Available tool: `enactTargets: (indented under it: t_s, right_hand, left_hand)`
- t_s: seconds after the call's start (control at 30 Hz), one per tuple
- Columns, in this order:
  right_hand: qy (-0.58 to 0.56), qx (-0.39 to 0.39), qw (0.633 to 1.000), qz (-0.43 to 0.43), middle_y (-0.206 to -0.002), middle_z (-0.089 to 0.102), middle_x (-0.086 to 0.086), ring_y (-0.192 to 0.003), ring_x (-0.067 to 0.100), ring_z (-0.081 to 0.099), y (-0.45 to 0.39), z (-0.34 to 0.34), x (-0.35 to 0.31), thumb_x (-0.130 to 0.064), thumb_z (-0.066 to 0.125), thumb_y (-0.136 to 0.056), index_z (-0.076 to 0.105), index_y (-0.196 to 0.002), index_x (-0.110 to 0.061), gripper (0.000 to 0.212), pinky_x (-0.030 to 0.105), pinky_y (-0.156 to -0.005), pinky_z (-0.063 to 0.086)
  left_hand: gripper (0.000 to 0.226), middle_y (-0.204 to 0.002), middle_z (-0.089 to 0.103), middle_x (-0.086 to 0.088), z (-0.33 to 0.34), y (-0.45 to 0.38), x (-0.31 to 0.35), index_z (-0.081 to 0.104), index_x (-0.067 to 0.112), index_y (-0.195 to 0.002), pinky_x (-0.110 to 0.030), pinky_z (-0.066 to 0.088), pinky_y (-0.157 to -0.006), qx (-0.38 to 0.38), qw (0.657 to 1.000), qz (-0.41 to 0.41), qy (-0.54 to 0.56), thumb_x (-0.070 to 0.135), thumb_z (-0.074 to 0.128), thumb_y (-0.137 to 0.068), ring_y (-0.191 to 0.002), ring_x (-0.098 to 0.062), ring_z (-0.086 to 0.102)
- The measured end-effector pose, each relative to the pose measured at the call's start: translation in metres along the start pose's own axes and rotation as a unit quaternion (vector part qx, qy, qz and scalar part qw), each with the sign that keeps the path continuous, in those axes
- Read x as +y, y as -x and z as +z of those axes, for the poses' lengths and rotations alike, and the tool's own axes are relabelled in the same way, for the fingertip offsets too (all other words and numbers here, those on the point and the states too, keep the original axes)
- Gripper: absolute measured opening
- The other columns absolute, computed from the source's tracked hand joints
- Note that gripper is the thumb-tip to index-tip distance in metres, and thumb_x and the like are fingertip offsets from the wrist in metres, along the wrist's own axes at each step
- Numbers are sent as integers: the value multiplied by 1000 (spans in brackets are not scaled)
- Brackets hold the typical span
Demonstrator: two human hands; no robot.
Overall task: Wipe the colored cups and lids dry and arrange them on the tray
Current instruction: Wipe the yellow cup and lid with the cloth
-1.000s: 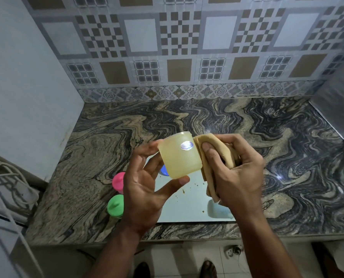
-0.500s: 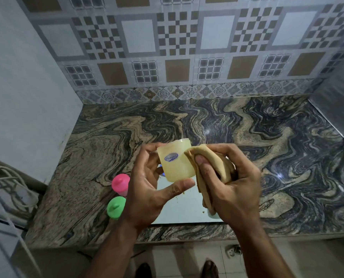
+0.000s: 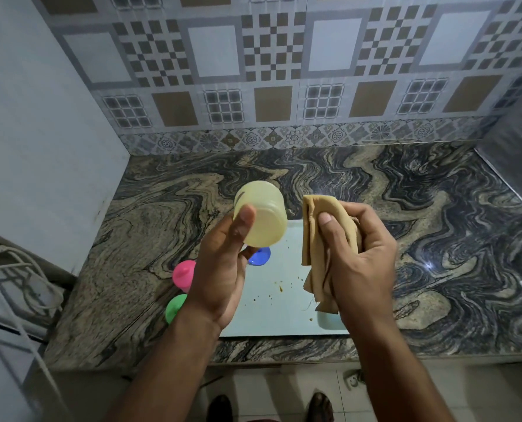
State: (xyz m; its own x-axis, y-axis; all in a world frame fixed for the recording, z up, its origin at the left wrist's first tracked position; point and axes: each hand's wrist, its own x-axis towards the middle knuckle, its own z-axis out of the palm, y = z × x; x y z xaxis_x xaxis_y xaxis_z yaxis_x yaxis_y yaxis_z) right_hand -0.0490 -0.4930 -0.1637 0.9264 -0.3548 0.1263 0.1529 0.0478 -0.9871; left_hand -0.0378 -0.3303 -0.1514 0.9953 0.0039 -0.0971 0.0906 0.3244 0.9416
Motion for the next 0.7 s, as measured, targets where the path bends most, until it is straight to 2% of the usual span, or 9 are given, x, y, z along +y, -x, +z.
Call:
enactTargets:
  t_s: [0.07,0.17,0.27,0.33,0.43,0.5,0.6,0.7]
  right_hand:
    - [-3,2,1000,11,-86,71,2,-78,52,69,-4,1,3,-43,73,-90,73,-98,-33,12,69,-64,60]
    - [-16,3,999,40,-86,70,2,-78,50,68,-8,4,8,-47,71,-84,73,-97,-32,20,74,-70,58]
    - [-30,9,997,77,-94,73,12,-81,53,67,-9,11,12,-49,71,-78,73,-99,-32,27,76,-72,58]
    - [-71,-4,990,118,-101,72,24,-81,54,66,-9,15,11,-43,73,-81,72,-103,-28,27,67,-77,61]
    - [-173,-58,966,181,-93,71,17,-73,31,64,-8,14,9,-22,68,-102,70,-114,-18,13,38,-61,59]
    - [-234,-94,945,208,-91,71,11,-66,20,65,-5,12,7,-9,56,-108,66,-121,-15,17,28,-50,56]
    - [-279,-146,921,228,-91,71,13,-63,21,68,-1,11,7,-5,60,-101,66,-122,-17,25,31,-48,57]
    - [-268,-180,919,228,-90,73,15,-60,22,70,3,9,8,-12,74,-91,69,-119,-16,29,33,-48,59]
  left_hand:
    - [71,-107,76,11,0,-3,6,81,40,-99,-30,46,-91,14,1000,7,-2,87,82,-47,-100,-5,68]
    - [69,-107,76,12,1,-6,16,79,43,-100,-34,45,-93,1,1000,21,-17,89,79,-49,-100,-4,68]
    - [70,-112,76,1,-2,-8,17,69,35,-111,-52,50,-106,-27,994,84,-68,73,90,-56,-110,-20,70]
    - [70,-120,74,2,-5,-8,17,62,40,-117,-60,48,-111,-36,975,158,-153,61,95,-58,-121,-25,67]
    - [74,-128,68,17,-5,-6,17,56,45,-122,-50,51,-110,-49,927,261,-265,45,98,-61,-124,-19,65]
    - [76,-134,66,21,-3,-4,16,55,41,-125,-48,51,-110,-65,914,288,-277,38,98,-63,-127,-18,65]
    - [74,-135,67,17,-2,-2,14,56,41,-126,-53,51,-109,-59,912,299,-276,42,97,-64,-128,-22,64]
    - [72,-128,66,26,-1,-1,12,55,42,-124,-42,52,-107,-39,911,299,-281,42,96,-64,-124,-14,65]
